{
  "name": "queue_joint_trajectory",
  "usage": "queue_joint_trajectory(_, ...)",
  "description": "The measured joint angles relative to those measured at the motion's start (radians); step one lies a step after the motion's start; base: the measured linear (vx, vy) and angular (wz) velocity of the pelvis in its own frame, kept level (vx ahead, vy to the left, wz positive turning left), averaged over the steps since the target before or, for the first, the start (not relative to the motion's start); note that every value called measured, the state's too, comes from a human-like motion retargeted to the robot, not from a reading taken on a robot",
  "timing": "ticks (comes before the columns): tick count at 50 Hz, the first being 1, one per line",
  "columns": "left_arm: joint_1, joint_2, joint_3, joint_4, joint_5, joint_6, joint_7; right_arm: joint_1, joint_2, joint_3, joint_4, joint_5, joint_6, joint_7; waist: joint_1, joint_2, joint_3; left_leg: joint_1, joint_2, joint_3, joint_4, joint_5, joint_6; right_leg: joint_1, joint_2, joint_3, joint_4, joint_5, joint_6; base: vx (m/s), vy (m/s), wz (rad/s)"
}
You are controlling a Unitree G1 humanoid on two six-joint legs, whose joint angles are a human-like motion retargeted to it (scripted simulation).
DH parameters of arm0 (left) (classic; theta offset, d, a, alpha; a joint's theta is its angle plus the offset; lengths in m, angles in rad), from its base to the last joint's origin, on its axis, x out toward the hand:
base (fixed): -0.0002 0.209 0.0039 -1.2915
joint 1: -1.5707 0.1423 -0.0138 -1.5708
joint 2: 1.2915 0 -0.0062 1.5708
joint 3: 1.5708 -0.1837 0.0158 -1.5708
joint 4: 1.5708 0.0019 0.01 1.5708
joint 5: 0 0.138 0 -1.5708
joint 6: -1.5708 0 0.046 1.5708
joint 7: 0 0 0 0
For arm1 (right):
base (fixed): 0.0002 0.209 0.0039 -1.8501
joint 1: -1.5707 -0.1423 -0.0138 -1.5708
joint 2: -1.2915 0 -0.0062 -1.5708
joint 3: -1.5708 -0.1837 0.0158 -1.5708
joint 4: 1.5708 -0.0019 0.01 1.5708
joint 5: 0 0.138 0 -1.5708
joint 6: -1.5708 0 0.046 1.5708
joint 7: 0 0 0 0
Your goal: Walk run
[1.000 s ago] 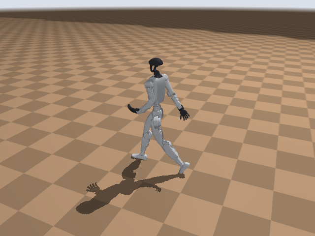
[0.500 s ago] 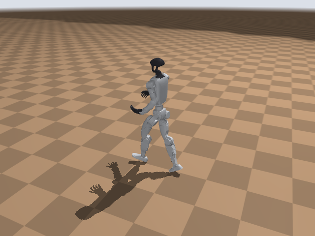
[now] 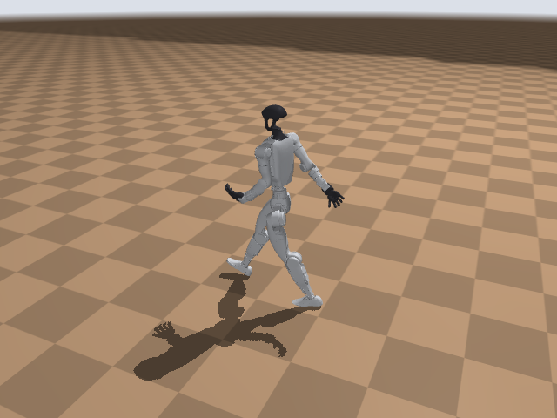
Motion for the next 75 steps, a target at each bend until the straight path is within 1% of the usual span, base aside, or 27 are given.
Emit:
queue_joint_trajectory(3, 0.036, -0.017, 0.006, 0.016, -0.005, -0.007, 0.018, -0.004, -0.017, -0.022, 0.0, 0.035, 0.036, 0.043, -0.012, 0.018, -0.055, 0.007, 0.025, -0.009, 0.066, 0.201, -0.113, -0.001, -0.008, -0.13, 0.12, 0.015, -0.106, 1.25, -0.67, 0.1)
queue_joint_trajectory(6, 0.092, -0.043, 0.016, 0.024, 0.004, -0.007, 0.012, -0.078, -0.037, -0.041, 0.0, 0.1, 0.049, -0.02, -0.036, 0.023, -0.095, -0.03, 0.031, -0.039, 0.264, 0.579, -0.233, 0.036, 0.033, 0.016, 0.198, 0.077, -0.15, 1.26, -0.66, 0.2)
queue_joint_trajectory(9, 0.12, -0.052, 0.005, 0.025, 0.007, -0.014, 0.027, -0.244, -0.058, -0.027, 0.0, 0.195, 0.026, -0.11, -0.003, 0.015, -0.075, -0.173, 0.065, 0.023, 0.658, 0.743, -0.251, 0.125, 0.11, 0.069, 0.241, -0.003, -0.223, 1.23, -0.66, -0.76)
queue_joint_trajectory(10, 0.122, -0.049, 0.005, 0.027, 0.002, -0.018, 0.035, -0.34, -0.07, -0.014, 0.0, 0.234, 0.017, -0.154, 0.007, 0.029, -0.052, -0.251, 0.107, 0.032, 0.858, 0.744, -0.24, 0.179, 0.149, 0.028, 0.236, -0.025, -0.242, 1.08, -0.56, -0.89)
queue_joint_trajectory(12, 0.119, -0.062, 0.02, 0.029, 0.0, -0.012, 0.03, -0.516, -0.088, -0.024, -0.015, 0.269, -0.005, -0.263, 0.016, -0.046, -0.094, -0.334, 0.002, 0.084, 0.843, 0.667, -0.191, 0.246, 0.072, 0.03, 0.178, -0.023, -0.234, 1.06, -0.5, -0.76)
queue_joint_trajectory(16, 0.115, -0.07, 0.047, 0.017, -0.001, -0.012, 0.02, -0.782, -0.088, 0.025, -0.249, 0.343, -0.074, -0.418, 0.077, -0.074, -0.085, -0.528, 0.021, 0.195, 0.847, 0.437, -0.092, 0.371, 0.136, 0.126, 0.111, -0.043, -0.258, 1.0, -0.33, -1.3)
queue_joint_trajectory(20, 0.118, -0.051, 0.059, -0.01, 0.02, -0.014, 0.0, -0.992, -0.134, 0.106, -0.47, 0.417, -0.17, -0.45, 0.197, -0.092, -0.077, -0.673, 0.071, 0.333, 0.57, 0.298, -0.014, 0.476, 0.197, 0.158, 0.073, -0.071, -0.3, 0.97, -0.24, -1.8)
queue_joint_trajectory(23, 0.101, -0.042, 0.056, -0.006, 0.039, -0.017, -0.007, -1.131, -0.184, 0.136, -0.578, 0.467, -0.2, -0.439, 0.281, -0.066, -0.06, -0.708, 0.068, 0.375, 0.23, 0.294, 0.025, 0.561, 0.261, 0.173, 0.067, -0.111, -0.33, 1.09, -0.18, -1.27)
queue_joint_trajectory(27, 0.075, -0.051, 0.036, 0.014, 0.051, -0.027, 0.003, -1.234, -0.244, 0.126, -0.672, 0.48, -0.22, -0.443, 0.308, -0.055, -0.034, -0.71, -0.039, 0.283, -0.093, 0.17, -0.04, 0.68, 0.295, 0.125, 0.078, -0.13, -0.35, 1.26, -0.11, -0.08)
queue_joint_trajectory(30, 0.076, -0.058, 0.036, 0.024, 0.069, -0.022, -0.005, -1.224, -0.254, 0.119, -0.693, 0.489, -0.245, -0.512, 0.33, -0.067, -0.042, -0.676, -0.041, 0.321, -0.063, 0.147, 0.007, 0.735, 0.29, 0.09, 0.127, -0.016, -0.307, 1.17, -0.11, -0.23)
queue_joint_trajectory(33, 0.103, -0.066, 0.054, 0.016, 0.096, -0.022, -0.028, -1.152, -0.222, 0.121, -0.647, 0.498, -0.264, -0.58, 0.408, -0.082, -0.073, -0.667, 0.018, 0.377, 0.035, 0.249, 0.071, 0.738, 0.244, 0.045, 0.256, 0.308, -0.213, 1.47, -0.04, -1.22)
queue_joint_trajectory(35, 0.127, -0.065, 0.071, 0.013, 0.091, -0.015, -0.033, -1.079, -0.178, 0.129, -0.572, 0.466, -0.261, -0.581, 0.37, -0.097, -0.084, -0.666, -0.002, 0.25, 0.138, 0.235, 0.124, 0.663, 0.226, 0.044, 0.51, 0.472, -0.153, 1.6, 0.02, 0.04)
queue_joint_trajectory(37, 0.11, -0.054, 0.08, 0.025, 0.074, -0.003, -0.026, -1.02, -0.144, 0.132, -0.453, 0.407, -0.219, -0.541, 0.317, -0.156, -0.056, -0.633, -0.134, 0.14, 0.232, 0.137, 0.149, 0.539, 0.158, 0.052, 0.89, 0.472, -0.099, 1.38, -0.05, 0.59)
queue_joint_trajectory(38, 0.091, -0.044, 0.085, 0.033, 0.066, 0.0, -0.017, -0.999, -0.125, 0.126, -0.375, 0.37, -0.19, -0.516, 0.315, -0.148, -0.055, -0.595, -0.072, 0.252, 0.248, 0.11, 0.154, 0.492, 0.175, 0.068, 0.952, 0.472, -0.097, 1.08, -0.03, -0.13)
queue_joint_trajectory(40, 0.065, -0.035, 0.083, 0.041, 0.061, -0.006, 0.007, -0.933, -0.096, 0.111, -0.224, 0.303, -0.133, -0.462, 0.332, -0.05, -0.067, -0.507, 0.086, 0.327, 0.18, 0.105, 0.142, 0.417, 0.27, 0.016, 0.878, 0.449, -0.176, 0.88, 0.03, -0.46)
queue_joint_trajectory(42, 0.036, -0.042, 0.067, 0.044, 0.045, -0.014, 0.028, -0.84, -0.1, 0.098, -0.095, 0.245, -0.085, -0.403, 0.316, -0.019, -0.05, -0.432, 0.069, 0.259, 0.145, 0.08, 0.133, 0.336, 0.266, -0.006, 0.868, 0.345, -0.207, 1.03, 0.02, 0.58)
queue_joint_trajectory(47, -0.013, -0.042, 0.024, -0.004, -0.009, -0.013, 0.019, -0.48, -0.075, 0.084, 0.0, 0.171, -0.009, -0.256, 0.173, 0.027, -0.02, -0.266, 0.033, 0.152, 0.039, 0.059, 0.128, 0.148, 0.163, -0.031, 0.637, 0.128, -0.116, 1.18, -0.07, 1.71)
queue_joint_trajectory(50, -0.031, -0.02, 0.012, -0.043, -0.029, -0.01, 0.0, -0.249, -0.042, 0.076, 0.0, 0.144, -0.003, -0.183, 0.093, 0.007, -0.018, -0.172, -0.026, 0.063, 0.007, 0.02, 0.13, 0.089, 0.052, -0.012, 0.366, 0.106, -0.034, 1.06, -0.27, 1.5)
queue_joint_trajectory(52, -0.042, 0.001, 0.007, -0.061, -0.036, -0.011, -0.006, -0.127, -0.016, 0.053, 0.0, 0.11, -0.023, -0.152, 0.061, -0.013, -0.006, -0.101, -0.048, 0.017, 0.001, -0.008, 0.118, 0.055, -0.001, 0.019, 0.209, 0.059, -0.036, 1.29, -0.48, 1.05)
queue_joint_trajectory(55, -0.044, 0.021, 0.005, -0.072, -0.042, -0.017, -0.008, 0.01, 0.007, 0.018, 0.0, 0.05, -0.063, -0.086, 0.062, -0.012, 0.001, -0.017, -0.033, -0.006, 0.005, -0.022, 0.071, 0.025, 0.006, 0.193, 0.013, -0.032, 0.021, 0.92, -0.38, 0.35)
queue_joint_trajectory(57, -0.035, 0.011, 0.004, -0.061, -0.044, -0.02, -0.006, 0.054, 0.003, 0.016, 0.0, 0.036, -0.059, -0.019, 0.052, -0.008, -0.004, 0.018, -0.025, -0.026, 0.044, 0.028, 0.023, 0.02, -0.021, 0.119, 0.024, -0.042, 0.092, 1.27, -0.57, 0.47)
queue_joint_trajectory(60, 0.007, -0.014, 0.008, -0.043, -0.059, -0.022, 0.009, 0.051, -0.022, 0.028, 0.0, 0.033, 0.011, 0.041, 0.014, -0.002, -0.045, 0.027, -0.009, -0.043, 0.145, 0.26, -0.079, 0.04, -0.063, -0.037, 0.145, -0.006, 0.063, 1.24, -0.54, 0.69)
queue_joint_trajectory(61, 0.031, -0.02, 0.012, -0.041, -0.063, -0.02, 0.004, 0.033, -0.032, 0.029, 0.0, 0.039, 0.024, 0.029, -0.008, -0.002, -0.06, 0.014, -0.009, -0.055, 0.218, 0.388, -0.113, 0.057, -0.046, 0.024, 0.163, 0.055, 0.044, 1.62, -0.77, 0.74)
queue_joint_trajectory(65, 0.098, -0.045, 0.011, -0.036, -0.047, -0.01, -0.022, -0.148, -0.064, 0.039, 0.0, 0.13, 0.024, -0.062, 0.033, 0.001, -0.059, -0.158, 0.054, 0.073, 0.672, 0.738, -0.186, 0.123, 0.068, 0.196, 0.297, -0.02, -0.142, 1.17, -0.5, -0.08)
queue_joint_trajectory(67, 0.102, -0.052, 0.013, -0.027, -0.046, -0.013, -0.014, -0.324, -0.085, 0.037, 0.0, 0.192, 0.057, -0.122, -0.007, 0.0, -0.043, -0.261, 0.103, 0.091, 0.825, 0.711, -0.138, 0.198, 0.052, 0.118, 0.281, -0.051, -0.179, 0.91, -0.39, 0.89)
queue_joint_trajectory(69, 0.107, -0.069, 0.022, -0.018, -0.042, -0.014, -0.008, -0.504, -0.101, 0.018, -0.027, 0.256, 0.063, -0.204, -0.012, -0.011, -0.04, -0.348, 0.111, 0.136, 0.879, 0.562, -0.079, 0.265, 0.049, 0.083, 0.248, -0.061, -0.205, 0.72, -0.26, 0.33)
queue_joint_trajectory(75, 0.122, -0.093, 0.044, -0.035, -0.005, -0.009, -0.033, -0.881, -0.14, -0.005, -0.354, 0.49, -0.063, -0.399, 0.158, -0.058, -0.036, -0.585, 0.088, 0.345, 0.68, 0.267, 0.016, 0.434, 0.086, 0.085, 0.121, -0.054, -0.249, 0.92, -0.23, -0.84)
